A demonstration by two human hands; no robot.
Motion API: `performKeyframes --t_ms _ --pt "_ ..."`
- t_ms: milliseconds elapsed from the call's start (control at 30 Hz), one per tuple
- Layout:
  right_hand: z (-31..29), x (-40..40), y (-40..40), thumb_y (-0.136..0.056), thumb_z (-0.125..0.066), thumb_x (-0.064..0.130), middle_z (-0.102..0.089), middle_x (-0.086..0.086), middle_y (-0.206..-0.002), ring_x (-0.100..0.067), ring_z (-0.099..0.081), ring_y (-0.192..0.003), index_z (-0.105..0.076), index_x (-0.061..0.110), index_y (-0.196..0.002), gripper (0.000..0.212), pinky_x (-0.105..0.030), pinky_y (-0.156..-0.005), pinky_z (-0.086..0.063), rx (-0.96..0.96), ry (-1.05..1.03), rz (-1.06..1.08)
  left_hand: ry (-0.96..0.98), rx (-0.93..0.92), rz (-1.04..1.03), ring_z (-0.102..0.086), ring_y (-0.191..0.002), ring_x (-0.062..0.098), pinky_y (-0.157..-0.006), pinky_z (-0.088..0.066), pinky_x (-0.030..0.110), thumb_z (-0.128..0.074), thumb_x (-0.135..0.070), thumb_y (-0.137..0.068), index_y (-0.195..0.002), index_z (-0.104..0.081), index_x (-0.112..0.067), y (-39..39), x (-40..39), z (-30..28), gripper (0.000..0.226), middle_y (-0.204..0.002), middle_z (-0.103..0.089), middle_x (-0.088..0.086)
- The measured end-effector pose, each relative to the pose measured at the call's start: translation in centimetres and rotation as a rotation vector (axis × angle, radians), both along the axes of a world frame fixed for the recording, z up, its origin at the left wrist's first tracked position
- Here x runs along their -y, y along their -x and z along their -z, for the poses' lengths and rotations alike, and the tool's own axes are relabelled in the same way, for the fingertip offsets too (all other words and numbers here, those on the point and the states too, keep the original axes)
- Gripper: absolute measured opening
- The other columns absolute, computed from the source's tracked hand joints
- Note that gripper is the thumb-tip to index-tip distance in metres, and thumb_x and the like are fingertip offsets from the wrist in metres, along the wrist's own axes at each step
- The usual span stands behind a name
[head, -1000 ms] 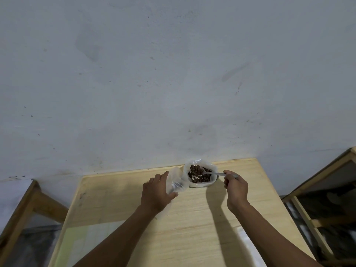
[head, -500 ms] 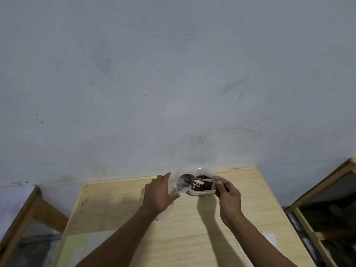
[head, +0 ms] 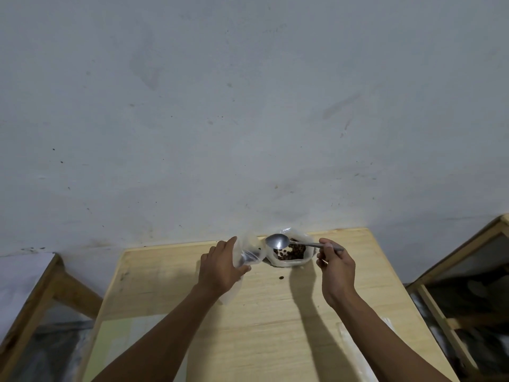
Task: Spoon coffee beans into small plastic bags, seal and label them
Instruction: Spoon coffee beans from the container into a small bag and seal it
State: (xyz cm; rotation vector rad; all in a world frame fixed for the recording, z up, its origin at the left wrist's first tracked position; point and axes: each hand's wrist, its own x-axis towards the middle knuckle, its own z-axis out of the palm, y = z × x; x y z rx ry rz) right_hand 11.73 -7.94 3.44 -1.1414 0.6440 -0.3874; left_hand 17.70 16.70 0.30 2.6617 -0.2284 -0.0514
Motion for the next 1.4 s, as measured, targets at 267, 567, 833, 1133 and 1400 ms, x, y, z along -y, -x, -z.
performKeyframes --t_ms 267,567,833,1133,1400 --pt "4.7 1.8 2.5 -0.096 -0.047 0.0 -0.054 -0.009 -0.074 -0.019 -0.048 -0.067 -0.067 0.0 -0.099 0.021 -0.031 -0.063 -0.042 -0.262 0.043 -0.067 0.139 0.077 0.016 -0.063 -0.104 0.021 -0.082 -0.053 0.038 -0.062 -0.069 -0.066 -0.136 -0.053 -0.018 2.6 -1.4 0.8 0.087 -0.117 -0.065 -0.002" --pt "7.8 1.9 4.0 -0.097 -0.051 0.007 -0.063 -0.008 -0.08 -0.019 -0.052 -0.07 -0.071 0.006 -0.096 0.02 -0.029 -0.062 -0.043 -0.454 0.173 -0.32 0.195 0.004 0.034 -0.059 -0.111 0.019 -0.089 -0.05 0.037 -0.068 -0.062 -0.066 -0.139 -0.048 -0.017 4.0 -1.2 0.5 0.089 -0.122 -0.062 0.0" --pt "8.4 2.2 3.1 -0.088 -0.07 0.018 -0.066 -0.013 -0.08 -0.02 -0.056 -0.061 -0.055 0.008 -0.109 0.028 -0.031 -0.057 -0.045 -0.481 0.33 -0.338 0.209 0.01 0.066 -0.059 -0.109 0.017 -0.087 -0.049 0.034 -0.068 -0.063 -0.065 -0.139 -0.047 -0.017 4.4 -0.8 0.5 0.09 -0.119 -0.061 -0.001" --pt "2.7 -1.9 2.5 -0.088 -0.069 0.039 -0.07 -0.008 -0.075 -0.012 -0.061 -0.065 -0.074 0.021 -0.096 0.02 -0.025 -0.059 -0.051 -0.183 0.412 -0.655 0.303 0.033 0.067 -0.054 -0.112 0.015 -0.092 -0.048 0.038 -0.079 -0.052 -0.07 -0.143 -0.042 -0.018 5.0 0.8 0.5 0.089 -0.123 -0.057 -0.002" --pt "0.5 -4.1 1.2 -0.098 -0.057 0.025 -0.068 0.006 -0.075 0.0 -0.057 -0.07 -0.075 0.017 -0.086 0.023 -0.019 -0.068 -0.045 -0.021 0.597 -0.688 0.478 -0.024 0.037 -0.039 -0.108 0.001 -0.091 -0.037 0.018 -0.086 -0.051 -0.062 -0.151 -0.024 -0.022 5.2 2.5 -0.5 0.112 -0.122 -0.039 -0.009"
